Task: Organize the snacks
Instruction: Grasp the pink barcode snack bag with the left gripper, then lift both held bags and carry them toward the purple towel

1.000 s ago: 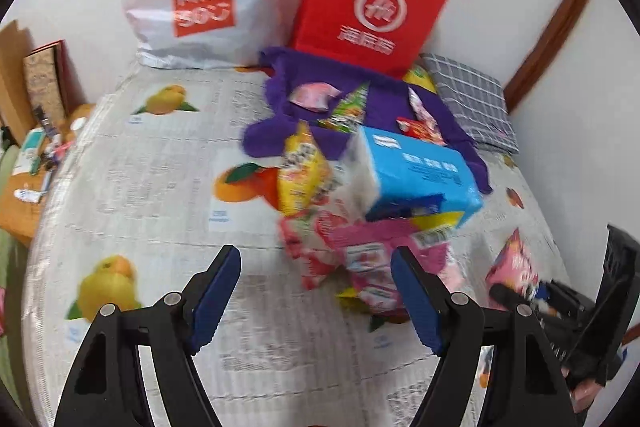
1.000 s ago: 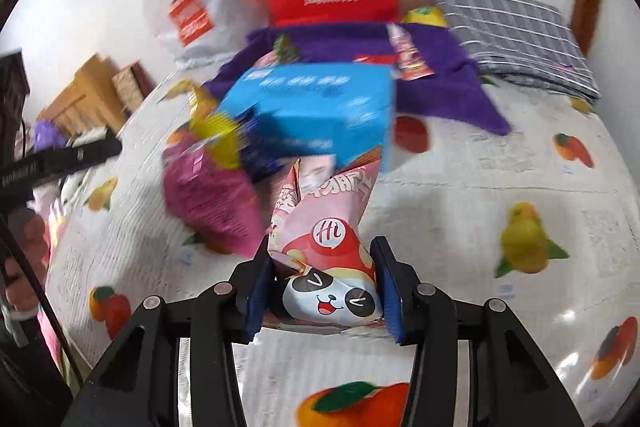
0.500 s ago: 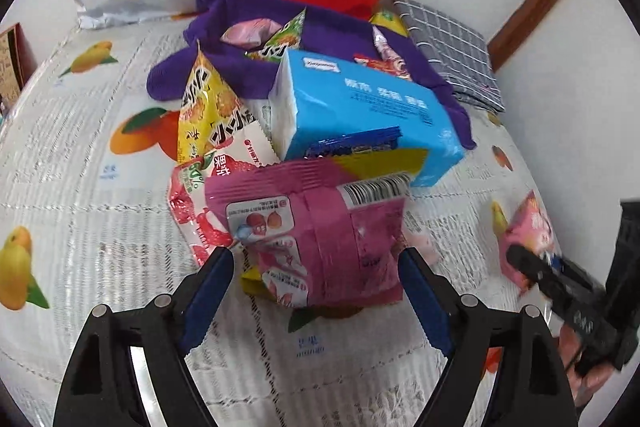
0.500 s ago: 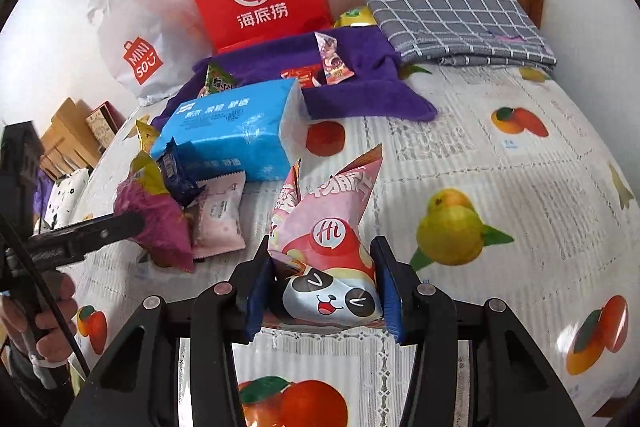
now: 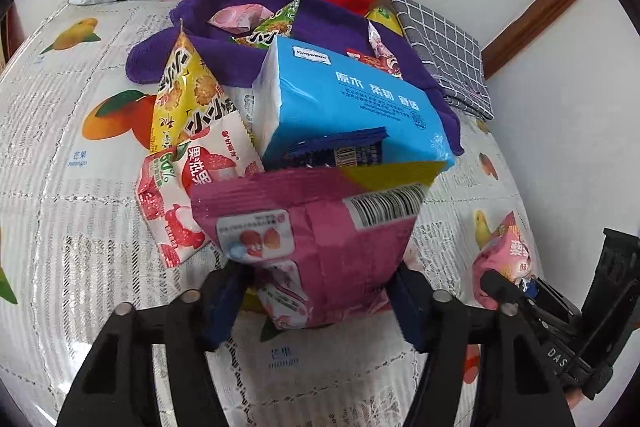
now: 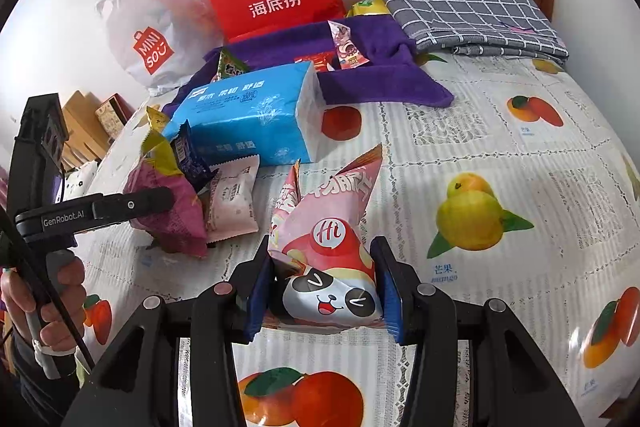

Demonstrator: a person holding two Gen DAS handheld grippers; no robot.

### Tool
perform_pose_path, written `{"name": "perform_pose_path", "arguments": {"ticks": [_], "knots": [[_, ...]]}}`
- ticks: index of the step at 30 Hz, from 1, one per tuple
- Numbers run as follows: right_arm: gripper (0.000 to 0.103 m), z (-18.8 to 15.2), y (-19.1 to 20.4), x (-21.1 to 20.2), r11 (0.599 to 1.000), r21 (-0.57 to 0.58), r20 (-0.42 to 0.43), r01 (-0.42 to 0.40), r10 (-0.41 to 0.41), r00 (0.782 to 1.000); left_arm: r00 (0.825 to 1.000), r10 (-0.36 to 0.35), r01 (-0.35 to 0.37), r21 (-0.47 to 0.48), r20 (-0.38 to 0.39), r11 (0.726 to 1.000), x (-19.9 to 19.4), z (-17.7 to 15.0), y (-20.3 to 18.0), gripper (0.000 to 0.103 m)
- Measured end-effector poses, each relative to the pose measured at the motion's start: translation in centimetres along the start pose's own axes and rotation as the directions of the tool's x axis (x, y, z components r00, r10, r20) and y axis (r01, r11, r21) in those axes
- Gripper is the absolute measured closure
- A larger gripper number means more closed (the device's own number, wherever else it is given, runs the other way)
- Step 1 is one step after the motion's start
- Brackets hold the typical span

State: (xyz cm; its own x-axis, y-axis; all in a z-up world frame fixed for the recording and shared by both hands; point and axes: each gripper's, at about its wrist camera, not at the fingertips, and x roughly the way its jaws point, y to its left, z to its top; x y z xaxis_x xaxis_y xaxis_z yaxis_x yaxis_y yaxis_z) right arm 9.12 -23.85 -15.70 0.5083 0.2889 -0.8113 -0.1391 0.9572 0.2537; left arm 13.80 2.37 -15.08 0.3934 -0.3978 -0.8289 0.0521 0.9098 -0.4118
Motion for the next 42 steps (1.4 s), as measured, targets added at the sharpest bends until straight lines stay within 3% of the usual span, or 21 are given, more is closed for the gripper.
{"name": "perform_pose_path", "arguments": {"ticks": [29,42], "knots": [[0.056,1.6,4.3,-7.0,0.996,-0.086,0.132,0.014,-0.003,0.991,0.987,-0.046,0.029,0.109,0.157,0.994,-9.0,-1.8,-3.5,0.044],[0.056,3.9,6.2,-7.3,0.990,-0.142,0.125,0.006,0.012,0.992,0.975,-0.064,0.045,0.095,0.214,0.994,-10.4,-0.5,-3.3,0.044]]}}
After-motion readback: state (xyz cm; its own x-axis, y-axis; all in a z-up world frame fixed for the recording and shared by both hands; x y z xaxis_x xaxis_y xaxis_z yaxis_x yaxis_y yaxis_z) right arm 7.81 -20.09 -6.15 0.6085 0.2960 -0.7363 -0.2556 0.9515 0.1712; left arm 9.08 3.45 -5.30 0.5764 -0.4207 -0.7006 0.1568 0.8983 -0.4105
